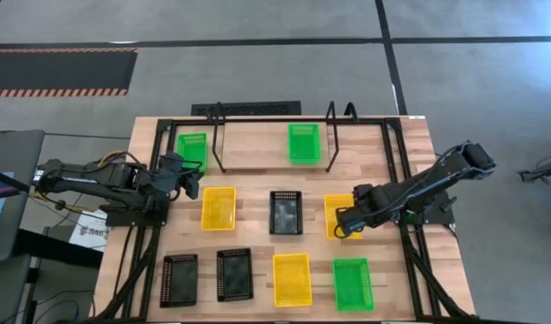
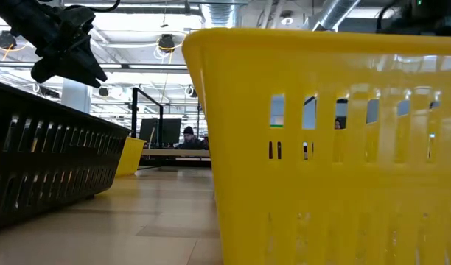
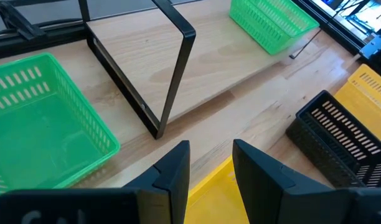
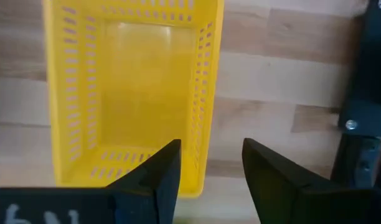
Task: Stack baskets on shelf by color
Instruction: Put the top right yellow bin on the shelf
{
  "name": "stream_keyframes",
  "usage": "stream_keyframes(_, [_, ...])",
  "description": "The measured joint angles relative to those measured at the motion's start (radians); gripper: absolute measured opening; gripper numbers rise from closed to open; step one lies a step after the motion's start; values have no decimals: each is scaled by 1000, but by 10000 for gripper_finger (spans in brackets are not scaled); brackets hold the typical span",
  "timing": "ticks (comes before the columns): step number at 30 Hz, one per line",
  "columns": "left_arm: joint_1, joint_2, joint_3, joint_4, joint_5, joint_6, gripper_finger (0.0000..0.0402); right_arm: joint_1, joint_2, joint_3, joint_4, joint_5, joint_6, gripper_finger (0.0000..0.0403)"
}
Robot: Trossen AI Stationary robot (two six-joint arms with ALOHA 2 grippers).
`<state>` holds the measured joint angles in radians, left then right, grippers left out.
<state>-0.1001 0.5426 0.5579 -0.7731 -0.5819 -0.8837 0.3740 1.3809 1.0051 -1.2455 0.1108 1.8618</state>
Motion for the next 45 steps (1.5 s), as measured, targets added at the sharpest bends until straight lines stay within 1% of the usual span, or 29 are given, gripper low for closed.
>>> stream_keyframes(7, [0, 0, 0, 0, -8, -19, 110, -57, -17, -108, 152, 0, -59, 191])
stream_keyframes(13, [0, 0, 0, 1, -12, -20, 110, -112, -16, -173, 208, -4, -111, 188])
stream_keyframes(23, [0, 0, 0, 2, -27, -23, 110, -221, -13, -181, 213, -5, -242, 170])
stream_keyframes(29, [0, 0, 0, 2, -27, -23, 110, -281, 25, -181, 230, -29, -335, 160])
stream_keyframes(36, [0, 0, 0, 1, -27, -23, 110, -319, 86, -181, 306, -45, -403, 159])
stream_keyframes(38, [0, 0, 0, 1, -27, -23, 110, -325, 103, -181, 319, -64, -414, 150])
stream_keyframes(40, [0, 0, 0, 0, -27, -23, 110, -331, 115, -180, 316, -82, -430, 133])
stream_keyframes(42, [0, 0, 0, 0, -27, -23, 110, -336, 129, -180, 304, -109, -432, 108])
stream_keyframes(45, [0, 0, 0, 0, -27, -23, 110, -339, 131, -180, 286, -117, -450, 62])
